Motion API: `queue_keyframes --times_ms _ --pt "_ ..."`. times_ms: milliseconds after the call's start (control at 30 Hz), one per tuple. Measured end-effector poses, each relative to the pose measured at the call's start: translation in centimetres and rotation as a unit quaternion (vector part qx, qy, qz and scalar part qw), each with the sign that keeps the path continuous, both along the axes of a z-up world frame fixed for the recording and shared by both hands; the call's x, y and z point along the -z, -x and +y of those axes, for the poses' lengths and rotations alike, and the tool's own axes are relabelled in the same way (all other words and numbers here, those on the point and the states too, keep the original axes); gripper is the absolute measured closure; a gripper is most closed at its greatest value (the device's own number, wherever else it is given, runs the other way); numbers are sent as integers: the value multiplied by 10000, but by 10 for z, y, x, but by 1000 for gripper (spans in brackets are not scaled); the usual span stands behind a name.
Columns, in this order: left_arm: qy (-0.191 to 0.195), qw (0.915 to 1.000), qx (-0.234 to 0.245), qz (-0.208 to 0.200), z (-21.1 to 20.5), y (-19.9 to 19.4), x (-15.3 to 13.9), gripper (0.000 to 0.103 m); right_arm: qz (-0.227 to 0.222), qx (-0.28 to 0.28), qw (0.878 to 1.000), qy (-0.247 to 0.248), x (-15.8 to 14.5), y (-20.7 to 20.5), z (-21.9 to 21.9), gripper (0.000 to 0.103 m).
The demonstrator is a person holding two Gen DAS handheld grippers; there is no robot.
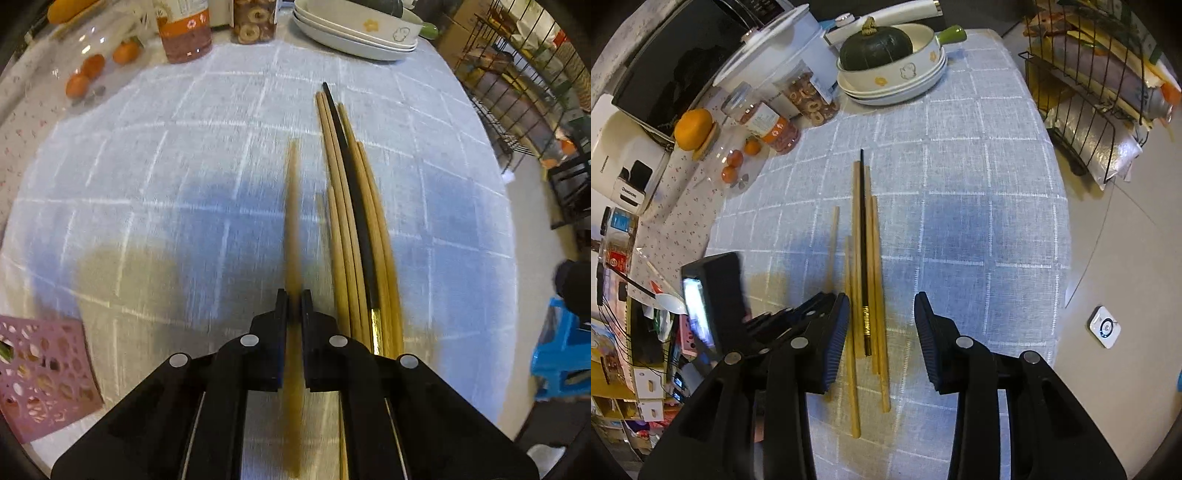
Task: Organize utensils
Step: 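Grasp a wooden chopstick with the left tool while the right grasps another wooden chopstick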
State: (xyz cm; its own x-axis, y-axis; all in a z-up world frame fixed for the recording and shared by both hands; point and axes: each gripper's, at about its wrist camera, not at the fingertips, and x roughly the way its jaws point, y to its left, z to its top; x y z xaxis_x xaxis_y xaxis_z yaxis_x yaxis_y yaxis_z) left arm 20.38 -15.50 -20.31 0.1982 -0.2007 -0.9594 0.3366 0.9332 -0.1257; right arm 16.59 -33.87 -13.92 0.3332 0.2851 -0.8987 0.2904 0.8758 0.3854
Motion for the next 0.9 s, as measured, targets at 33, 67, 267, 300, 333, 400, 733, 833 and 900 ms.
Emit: queue_keyframes --times_ms 33,67,267,300,333,400,733,833,900 --pt "26 10000 -59 38 6 2 -1 97 39 -50 10000 -7 3 -1 1 68" --pt "58 9999 -120 74 11 3 -2 97 71 -140 9999 -15 6 -2 5 69" --pt "330 9982 -508 -36 59 15 -30 97 299 -879 9955 -191 25 -6 47 70" --pt "390 9977 -558 -77 67 18 -38 97 377 -965 9944 -203 30 -7 55 70" --pt "438 9973 -573 -127 72 22 -44 97 436 -1018 9936 -210 35 -7 62 71" --pt "553 9966 -567 -241 78 30 -58 97 596 -1107 9916 -305 46 -9 74 73" --pt "1059 9910 -509 -636 102 58 -112 97 1068 -1138 9870 376 79 -24 105 85" --pt "1139 9901 -485 -664 105 61 -116 97 982 -1216 9857 626 74 -32 113 85" --pt "1174 9896 -474 -686 106 61 -118 97 959 -1280 9842 765 76 -40 116 86"
